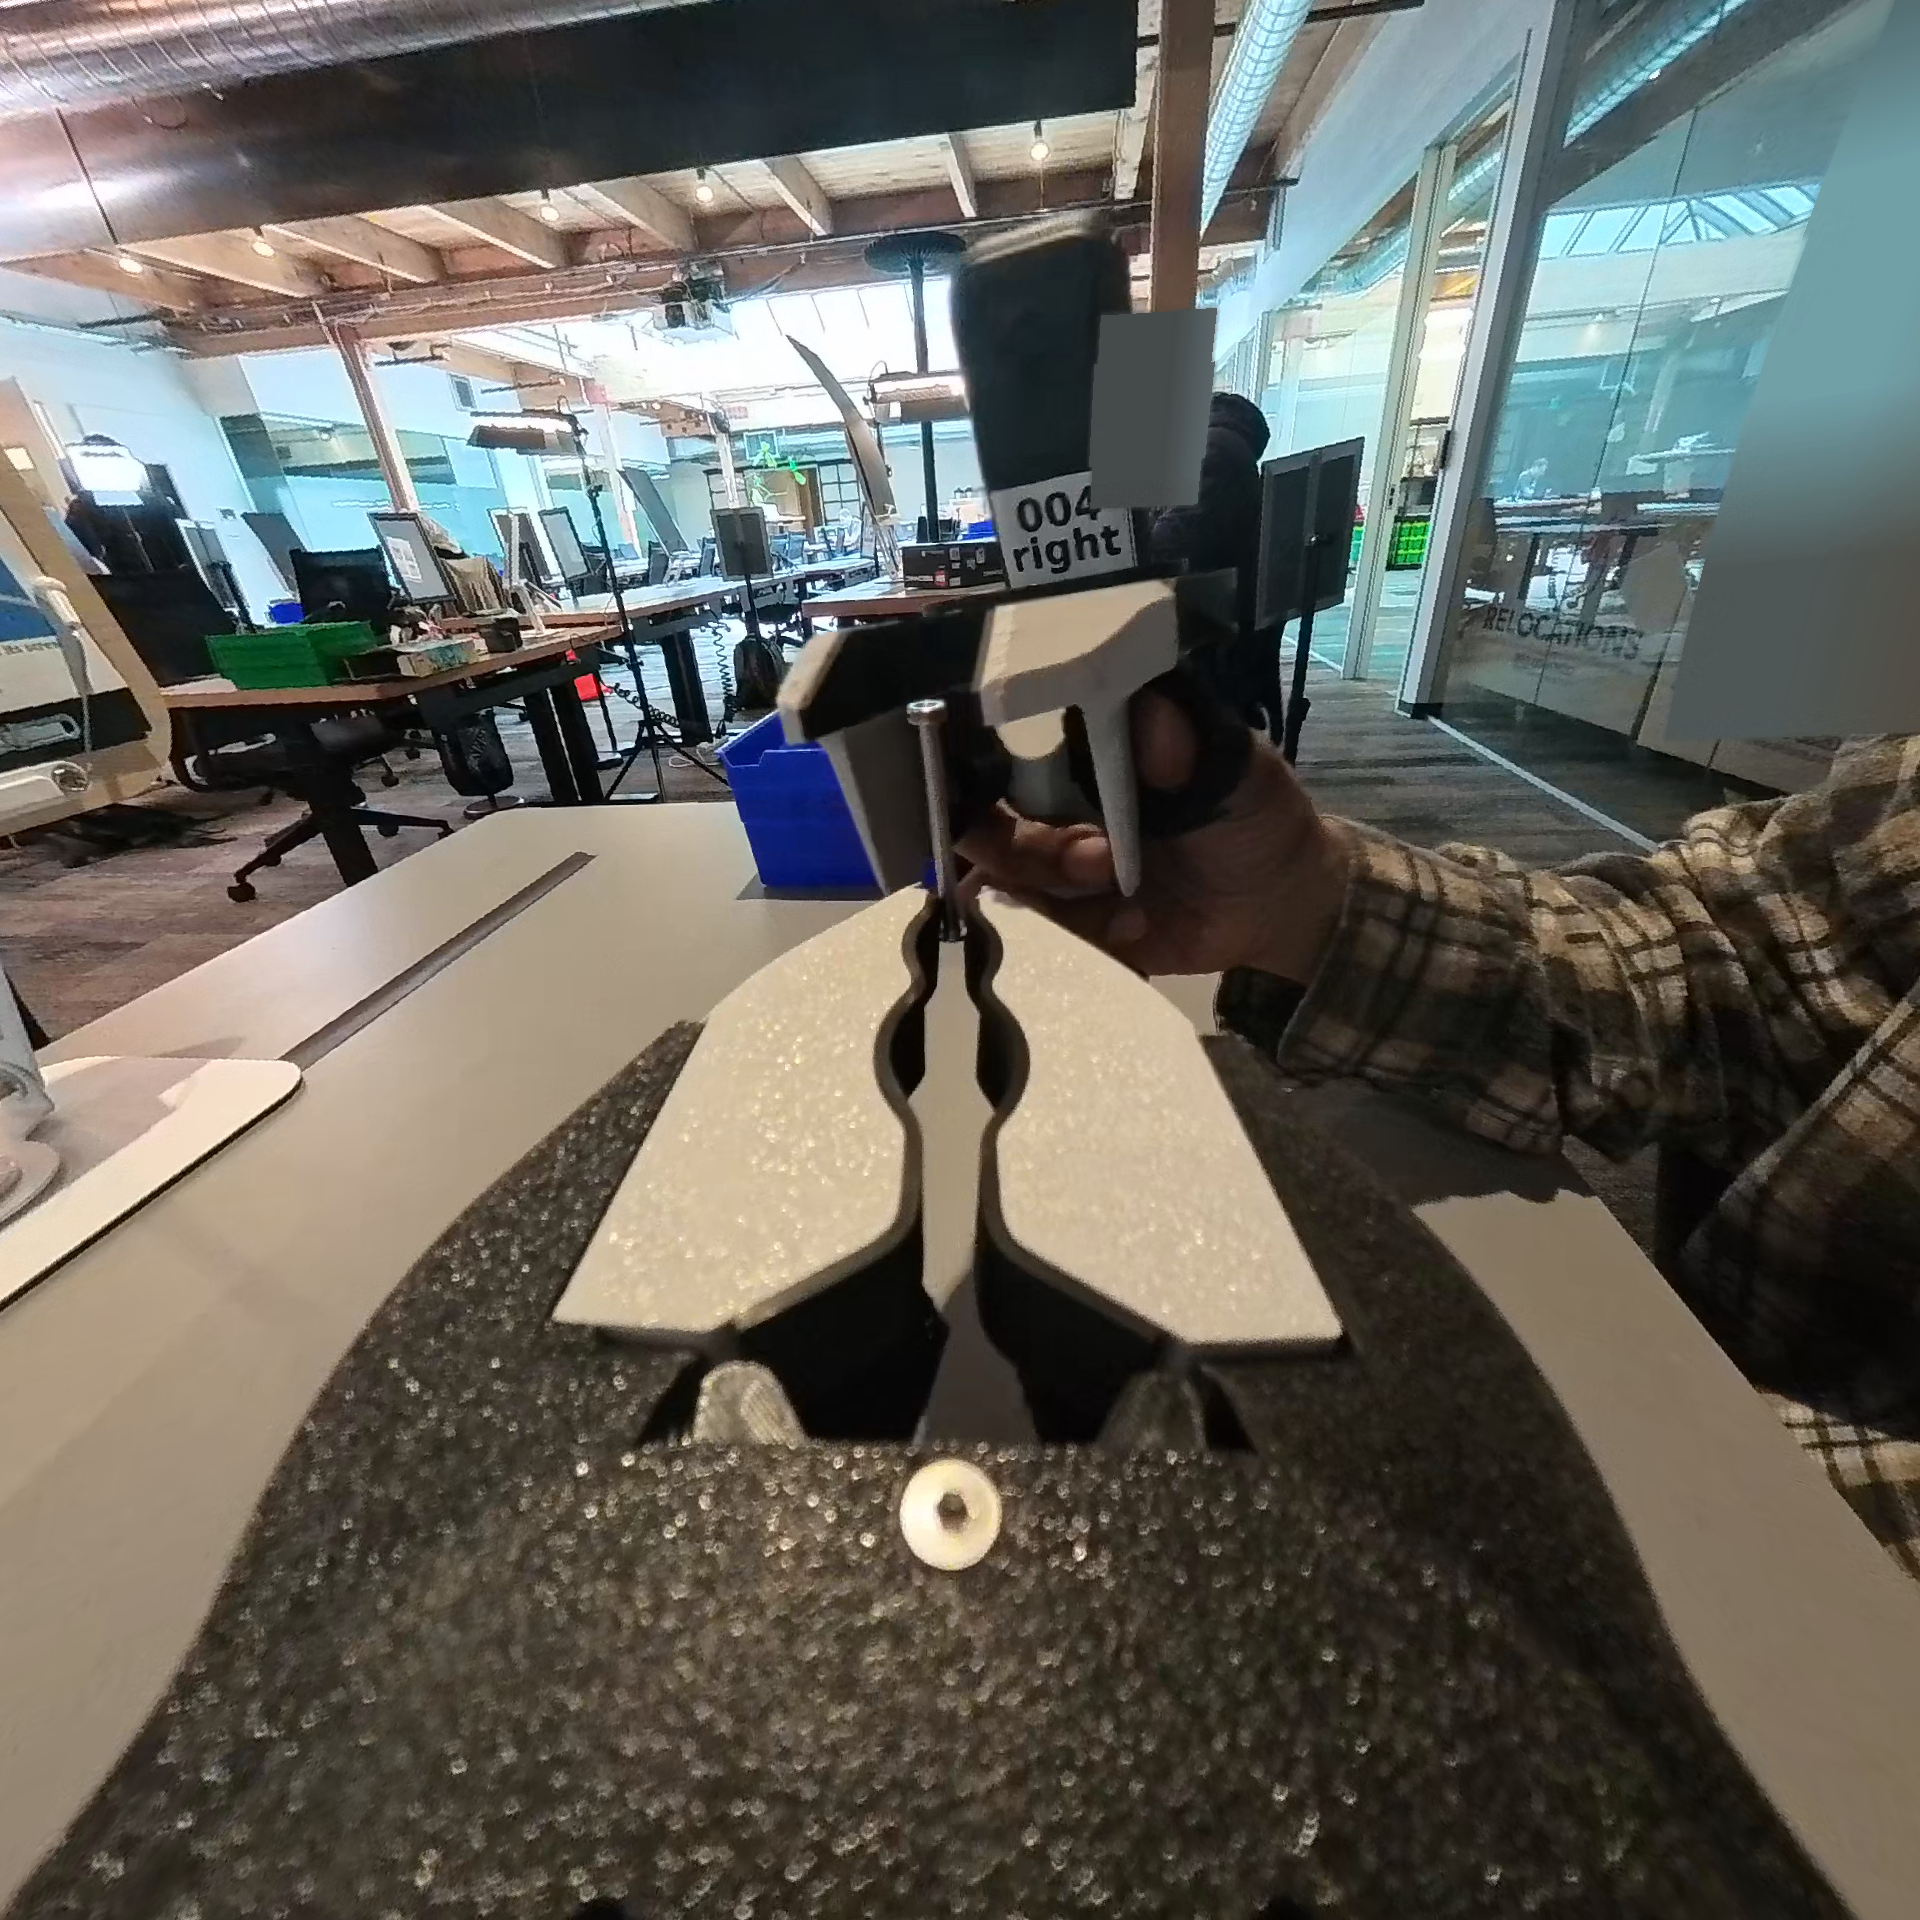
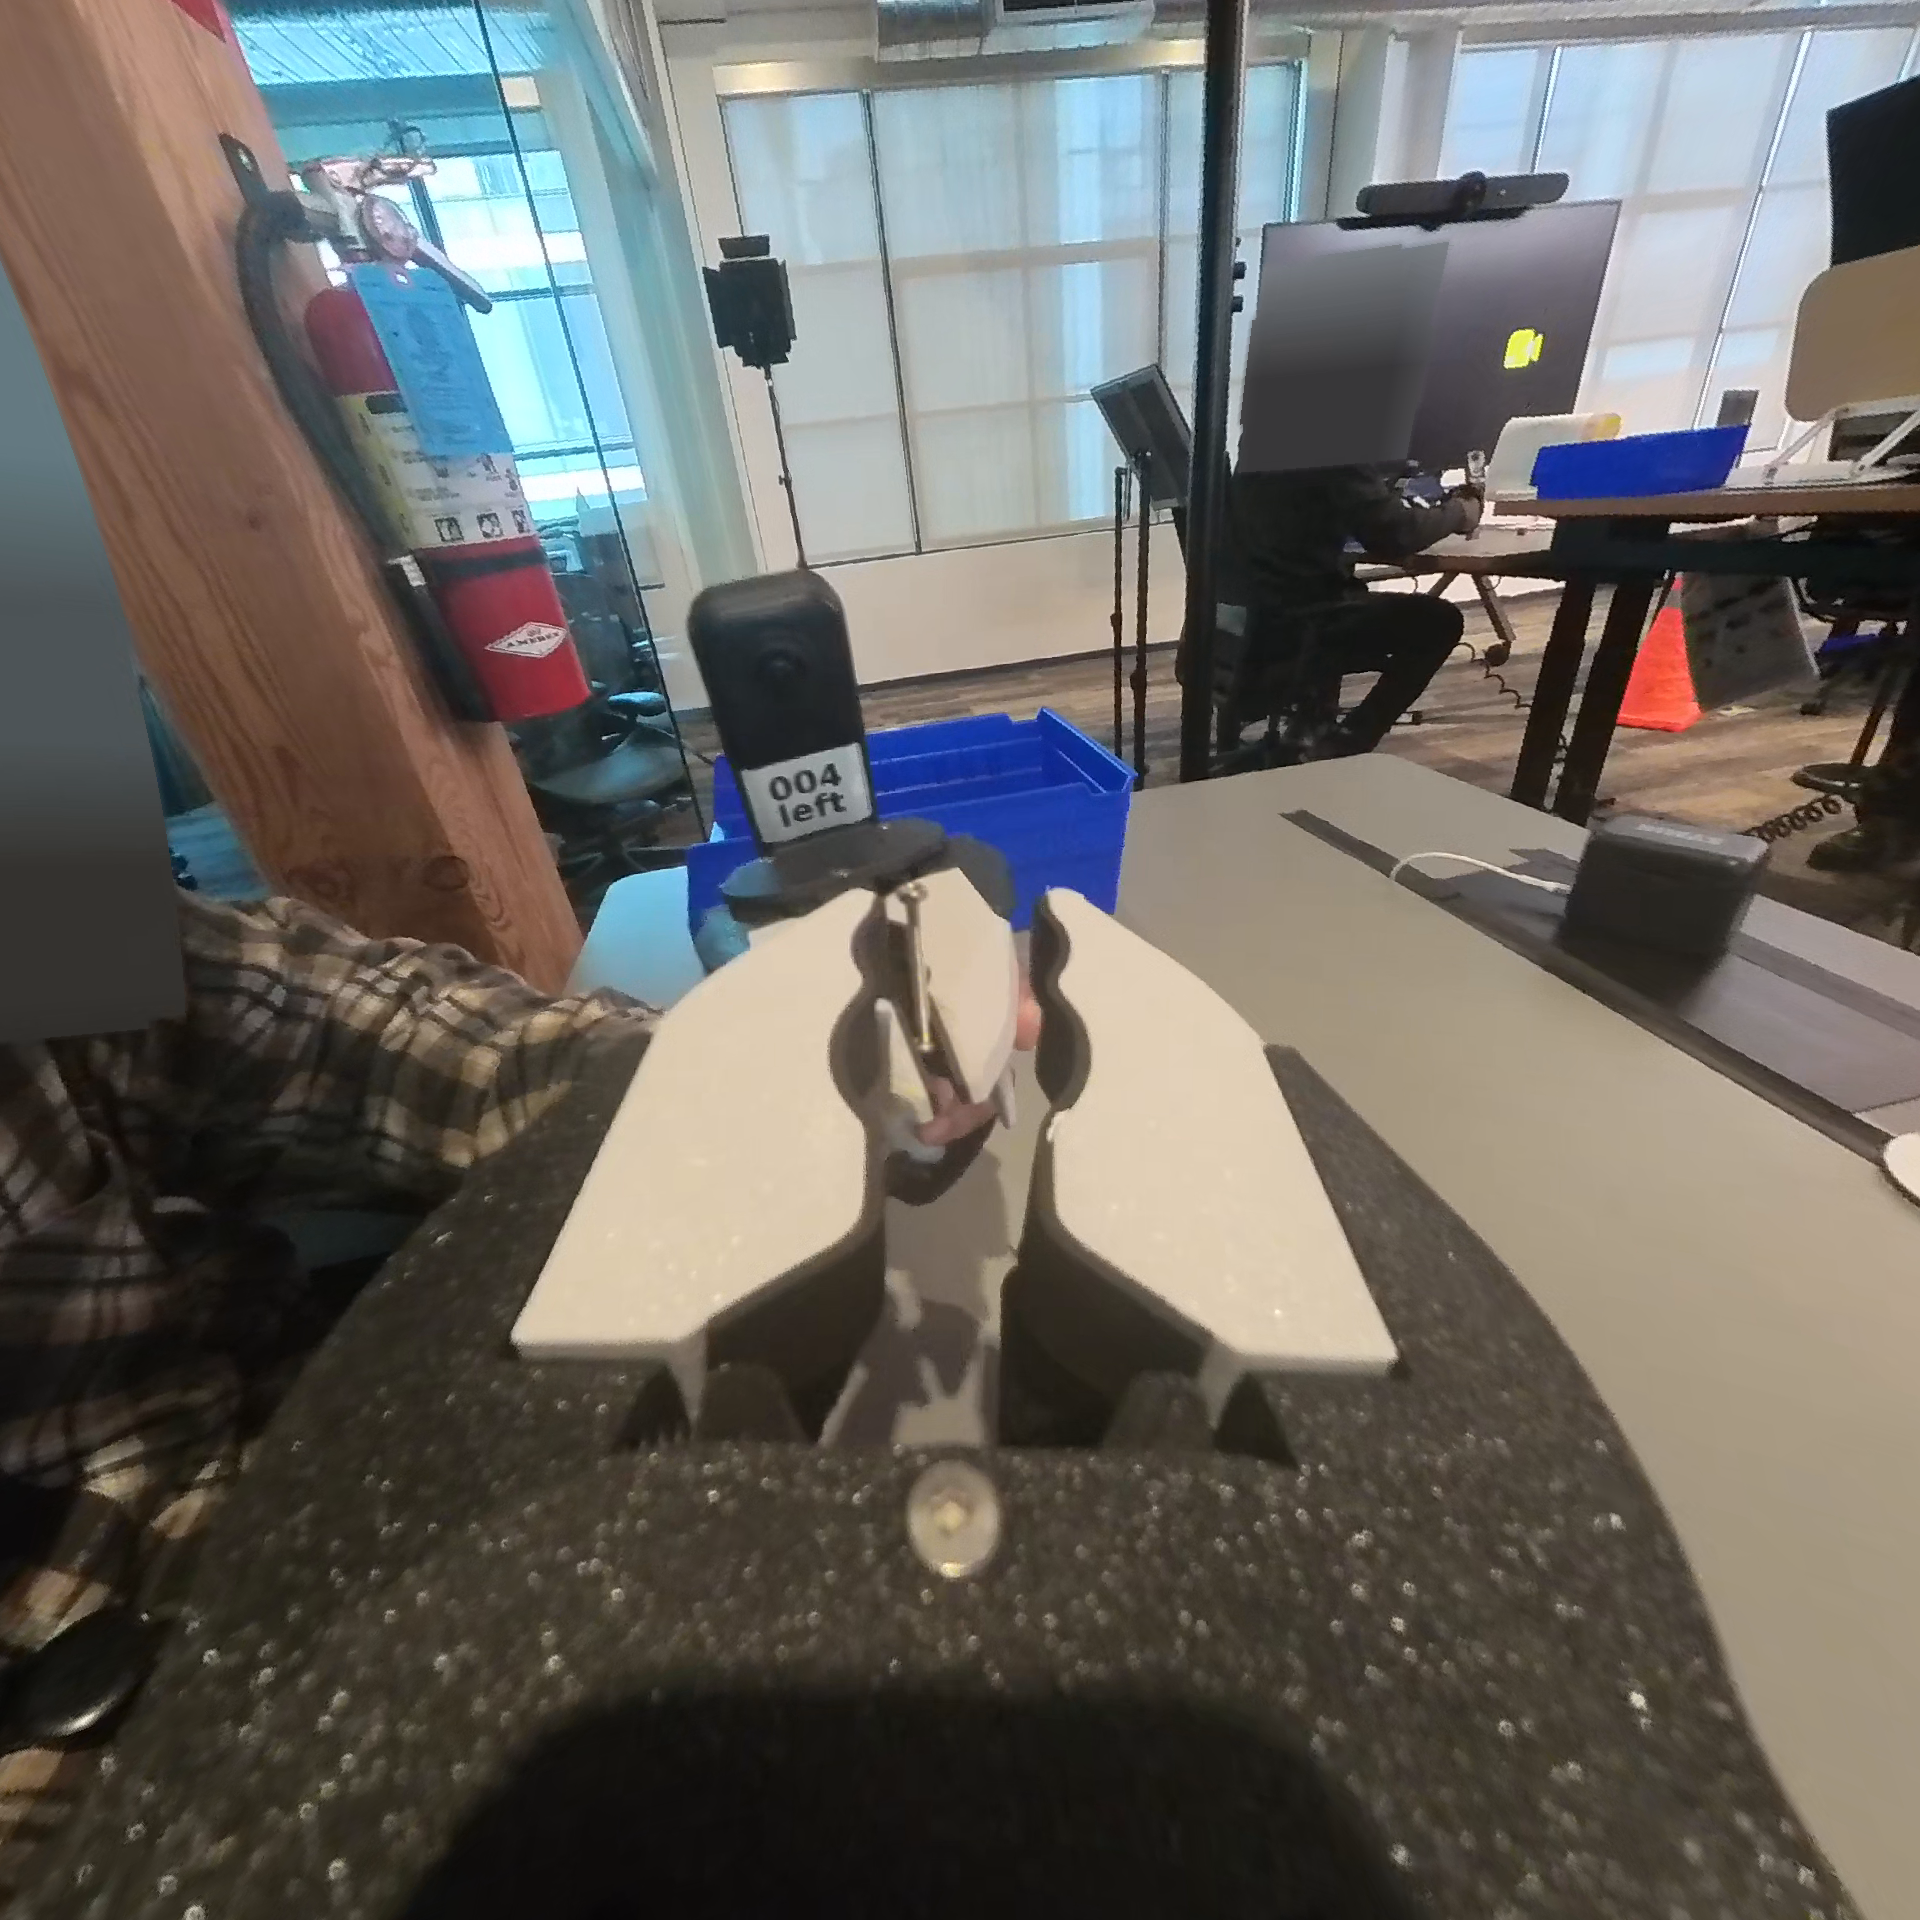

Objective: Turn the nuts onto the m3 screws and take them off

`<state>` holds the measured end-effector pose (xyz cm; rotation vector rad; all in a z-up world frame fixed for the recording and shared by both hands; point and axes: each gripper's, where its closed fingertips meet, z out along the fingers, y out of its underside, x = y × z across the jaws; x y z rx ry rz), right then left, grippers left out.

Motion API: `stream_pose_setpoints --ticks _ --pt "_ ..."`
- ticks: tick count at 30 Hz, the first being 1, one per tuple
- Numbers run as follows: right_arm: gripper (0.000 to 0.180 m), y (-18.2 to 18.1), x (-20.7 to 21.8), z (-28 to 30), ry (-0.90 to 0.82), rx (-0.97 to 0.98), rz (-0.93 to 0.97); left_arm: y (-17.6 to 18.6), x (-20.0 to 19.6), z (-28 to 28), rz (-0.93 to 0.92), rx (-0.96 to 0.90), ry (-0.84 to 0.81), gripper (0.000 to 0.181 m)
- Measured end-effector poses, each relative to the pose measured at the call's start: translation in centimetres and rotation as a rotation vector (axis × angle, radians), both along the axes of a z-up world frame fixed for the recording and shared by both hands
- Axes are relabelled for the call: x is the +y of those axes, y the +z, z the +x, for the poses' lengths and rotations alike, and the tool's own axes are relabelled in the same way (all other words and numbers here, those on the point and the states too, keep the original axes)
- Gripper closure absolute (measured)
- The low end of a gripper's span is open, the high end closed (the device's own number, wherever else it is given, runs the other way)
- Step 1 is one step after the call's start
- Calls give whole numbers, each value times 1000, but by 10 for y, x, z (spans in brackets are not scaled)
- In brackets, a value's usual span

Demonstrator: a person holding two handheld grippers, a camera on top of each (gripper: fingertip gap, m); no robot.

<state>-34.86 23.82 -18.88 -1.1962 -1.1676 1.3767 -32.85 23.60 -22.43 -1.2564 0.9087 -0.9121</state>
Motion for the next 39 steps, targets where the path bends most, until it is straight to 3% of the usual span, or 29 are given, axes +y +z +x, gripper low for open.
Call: stream_pose_setpoints --ticks 9,12,19,24,30,39 --pt "160 -2 -8 -10 -20 -40 65 -1 0 1 2 10 1 177" --pt "173 -2 -9 -10 -8 -46 78 -1 0 1 5 11 2 177" --pt "175 0 -12 -5 61 -34 76 2 -3 1 5 -6 -22 177" --pt "173 1 -15 -4 126 -26 64 2 -7 4 13 -7 -48 177" --pt "160 0 -9 -4 104 -23 43 4 -8 3 19 -15 -49 177" --pt "155 3 -7 1 101 2 18 4 -7 3 18 -17 -43 177"
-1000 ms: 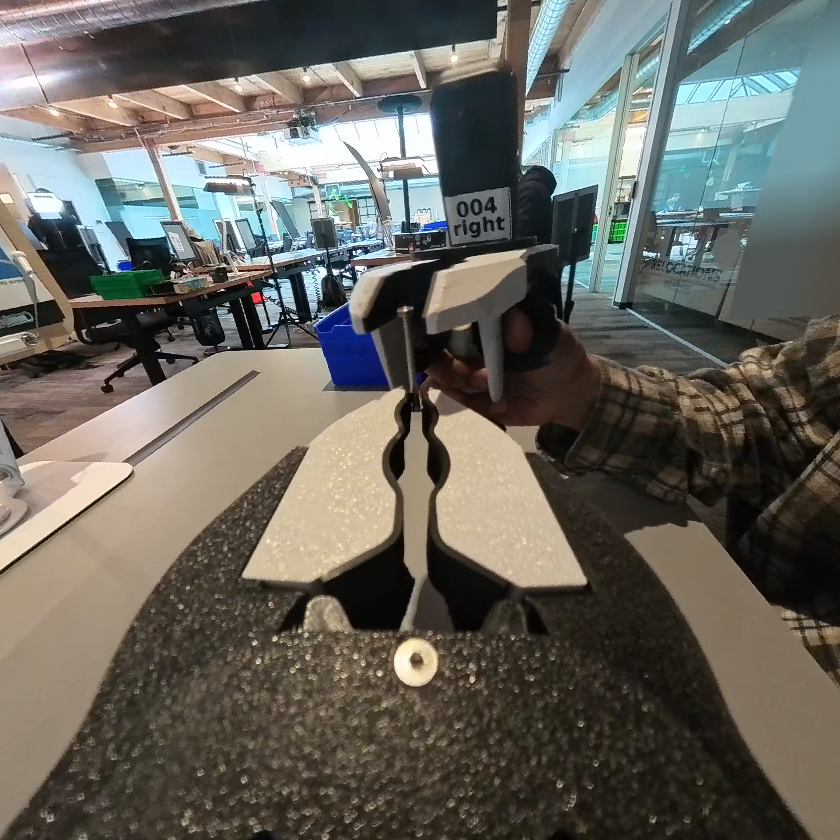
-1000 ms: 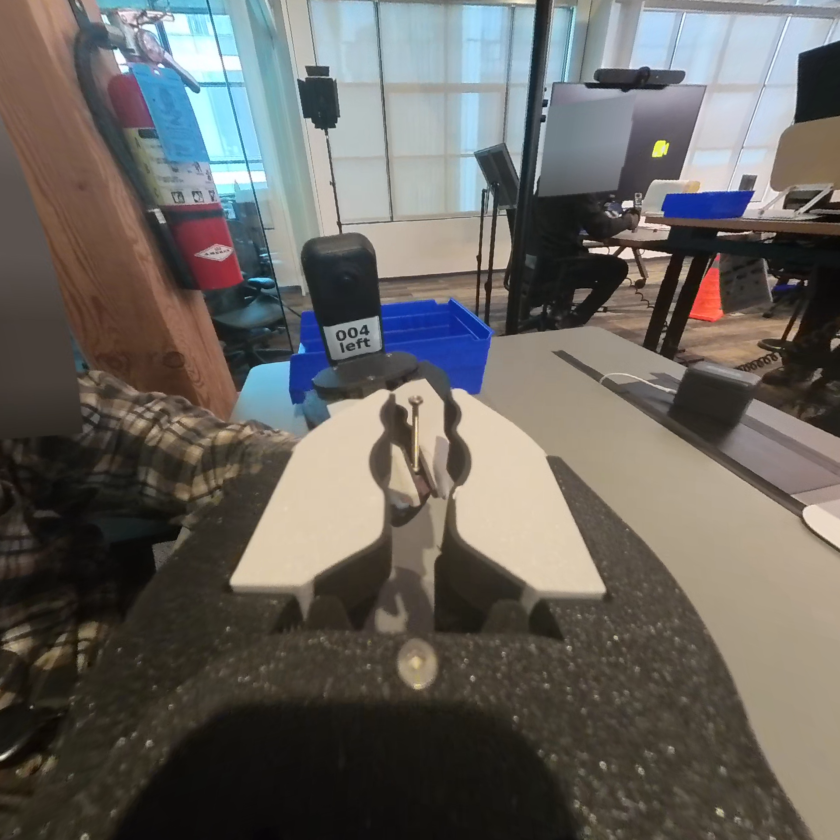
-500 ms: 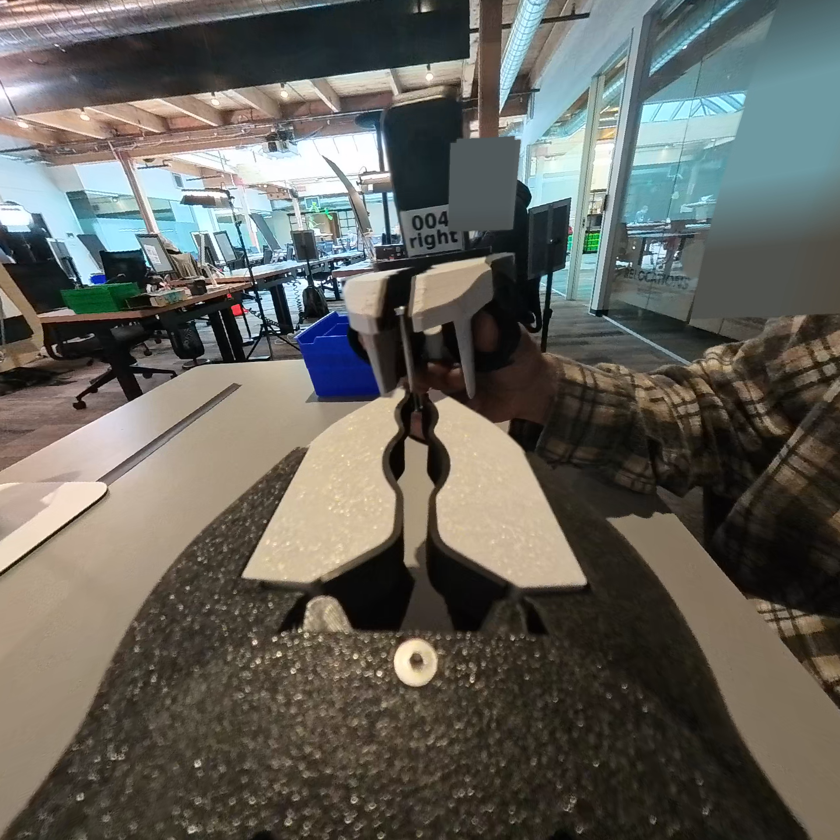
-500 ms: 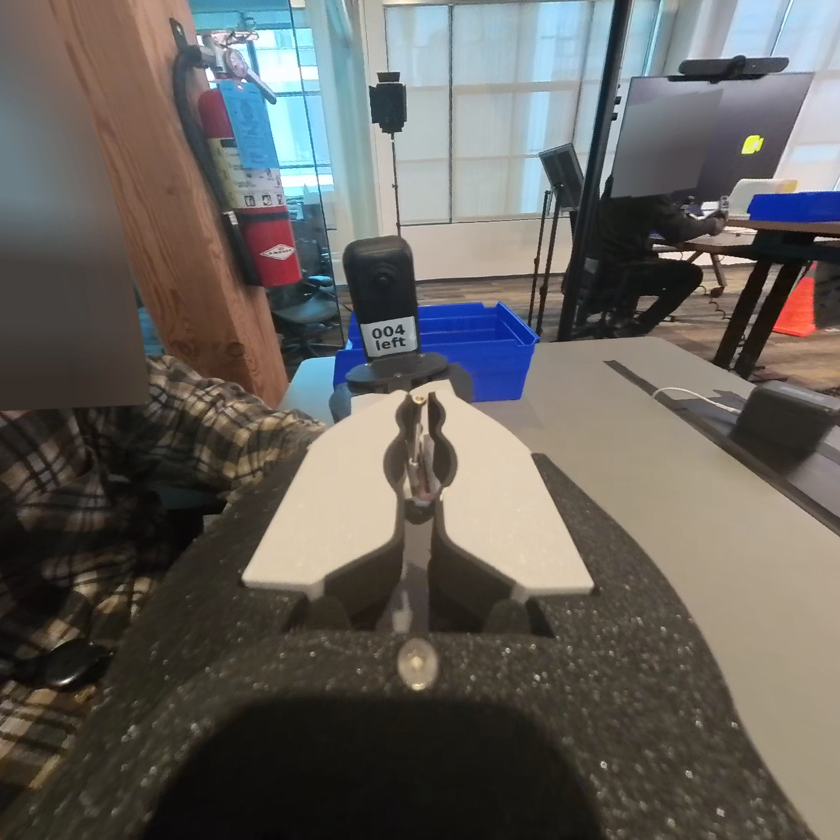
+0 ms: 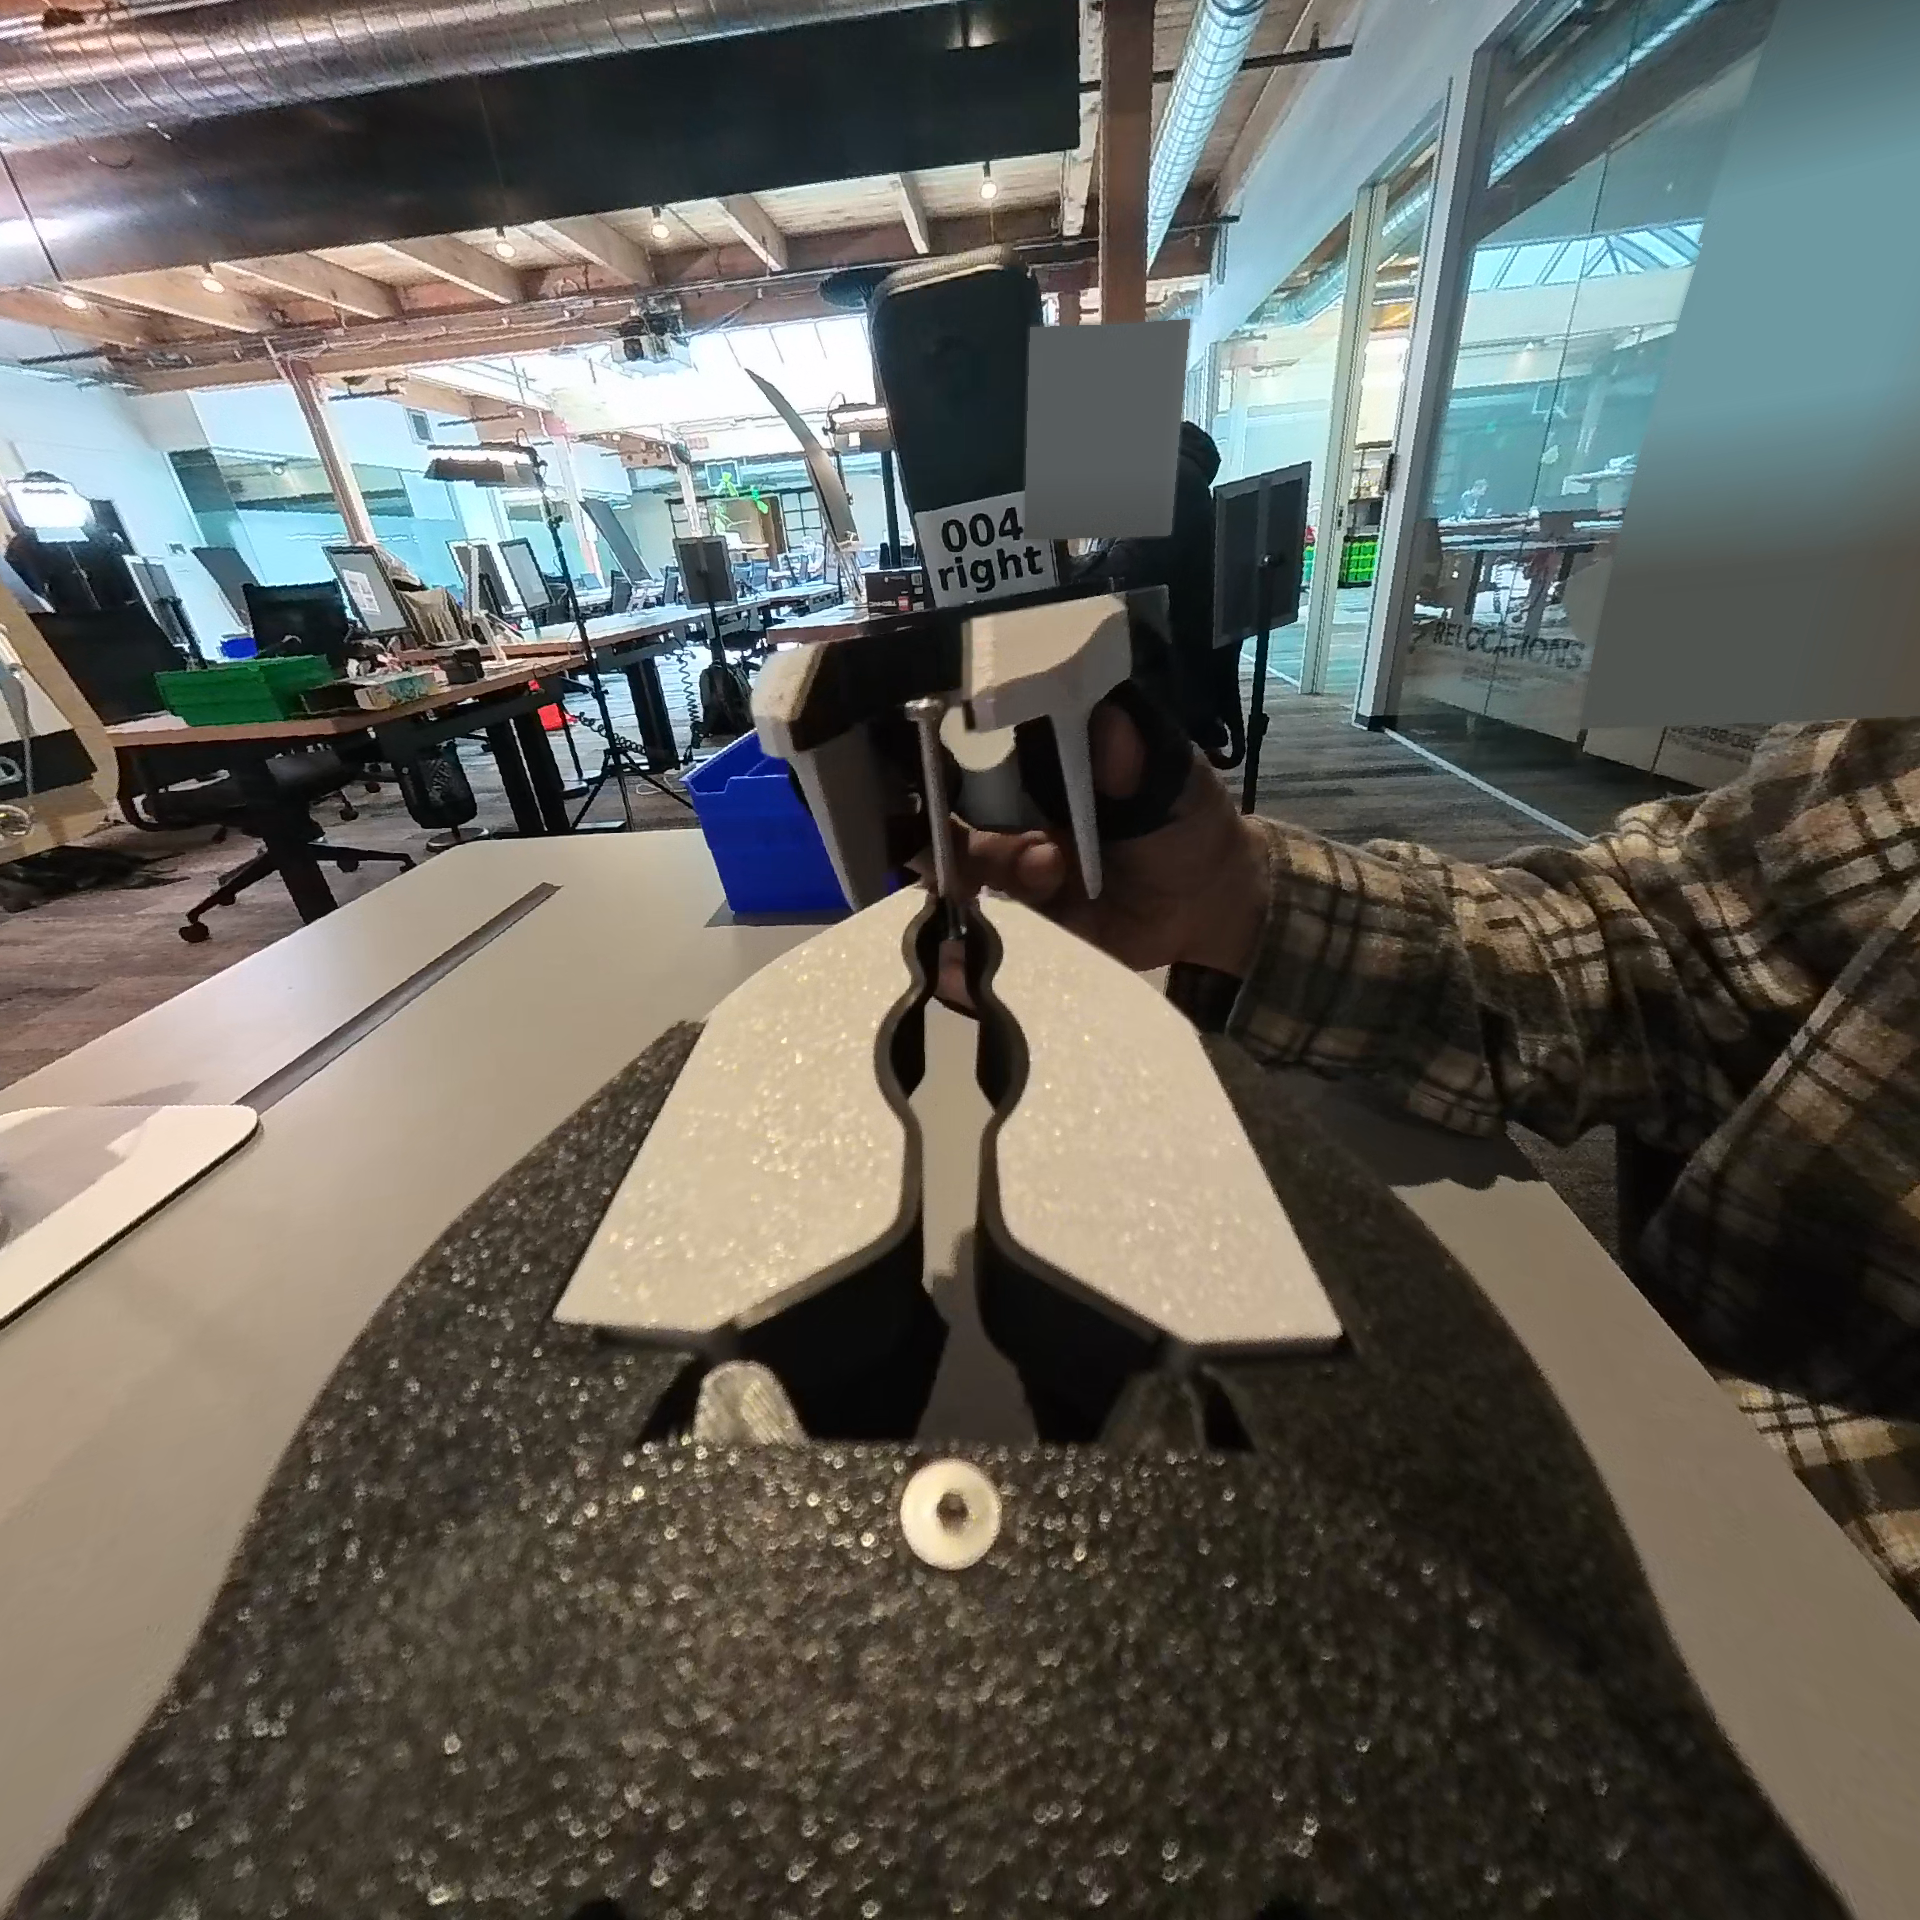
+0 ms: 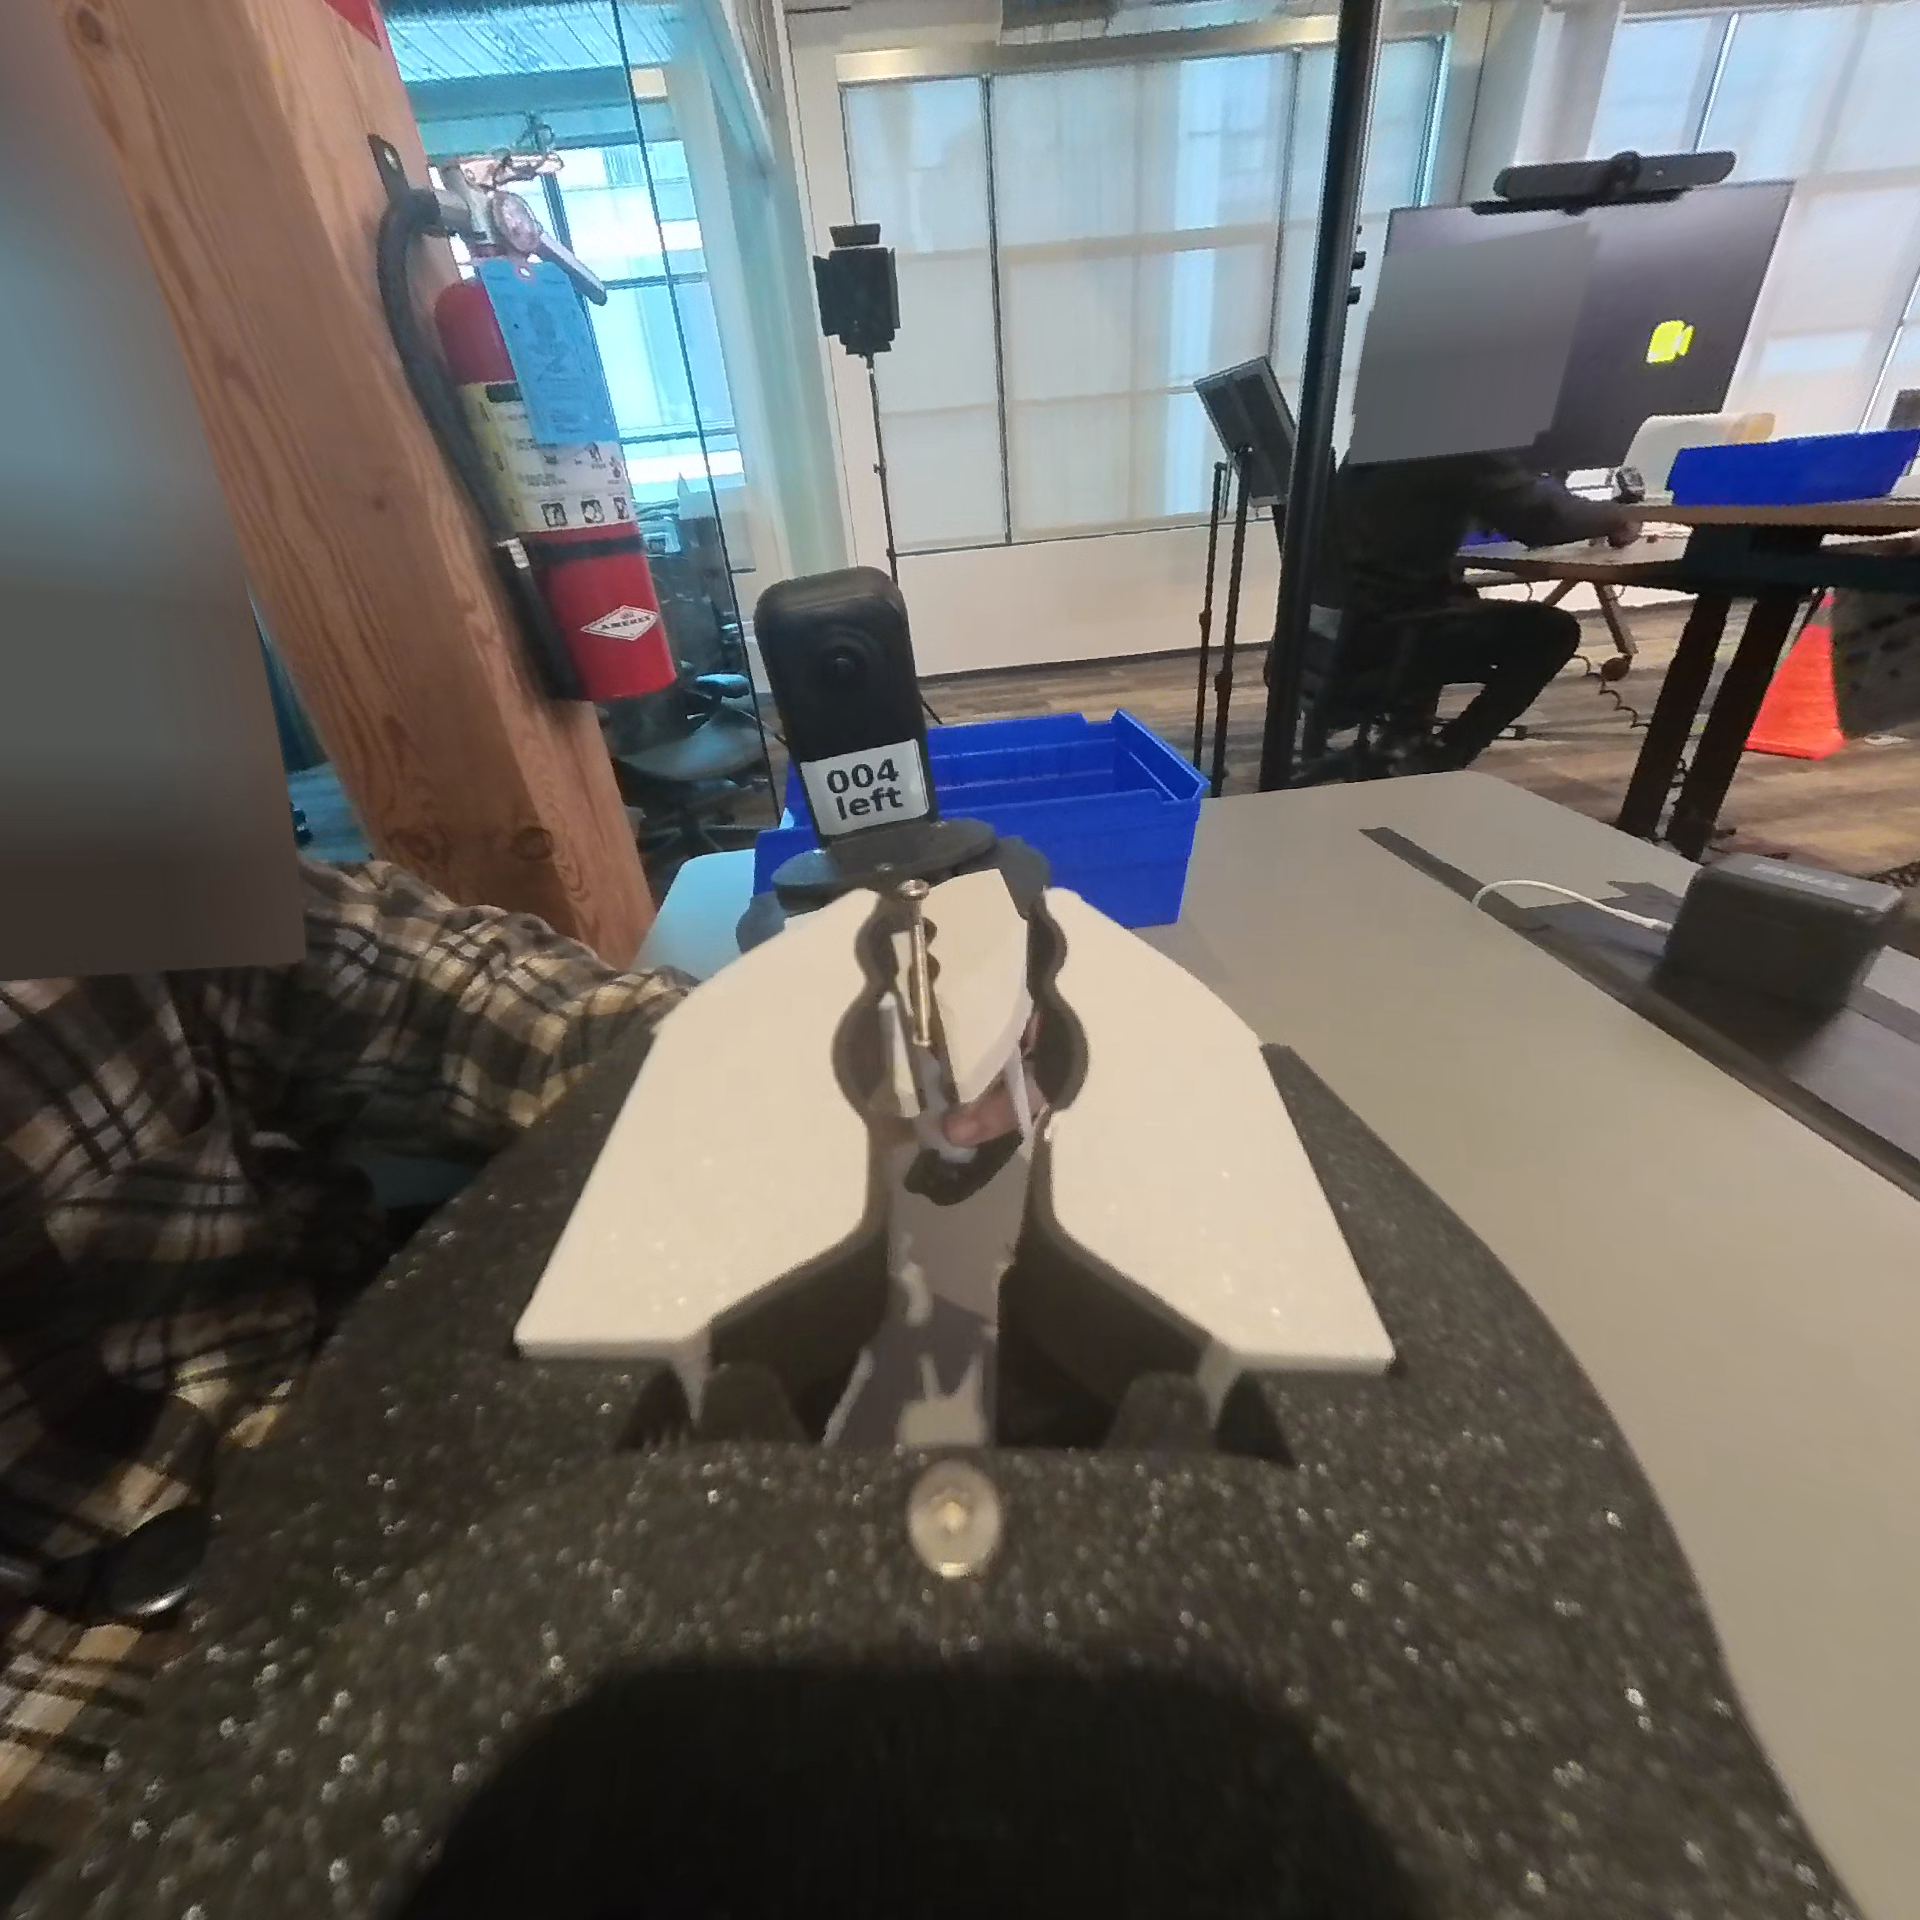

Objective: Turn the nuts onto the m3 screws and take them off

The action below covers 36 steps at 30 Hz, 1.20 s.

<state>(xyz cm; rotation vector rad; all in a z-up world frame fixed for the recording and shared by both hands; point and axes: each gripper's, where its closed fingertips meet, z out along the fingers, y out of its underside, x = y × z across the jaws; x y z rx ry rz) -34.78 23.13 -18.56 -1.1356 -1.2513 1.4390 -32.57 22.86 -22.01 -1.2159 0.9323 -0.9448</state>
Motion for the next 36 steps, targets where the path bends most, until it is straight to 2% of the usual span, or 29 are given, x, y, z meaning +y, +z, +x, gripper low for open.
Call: stream_pose_setpoints --ticks 15,27,34,36 --pt "154 0 4 0 -28 3 -5 0 0 0 2 3 3 177" --pt "154 -1 -9 -10 26 -9 -18 -1 0 1 0 7 6 177" --pt "162 -1 -11 -11 46 -8 -32 -1 0 0 0 5 6 177" --pt "174 -1 -12 -10 54 -6 -29 -1 0 1 0 6 5 177"
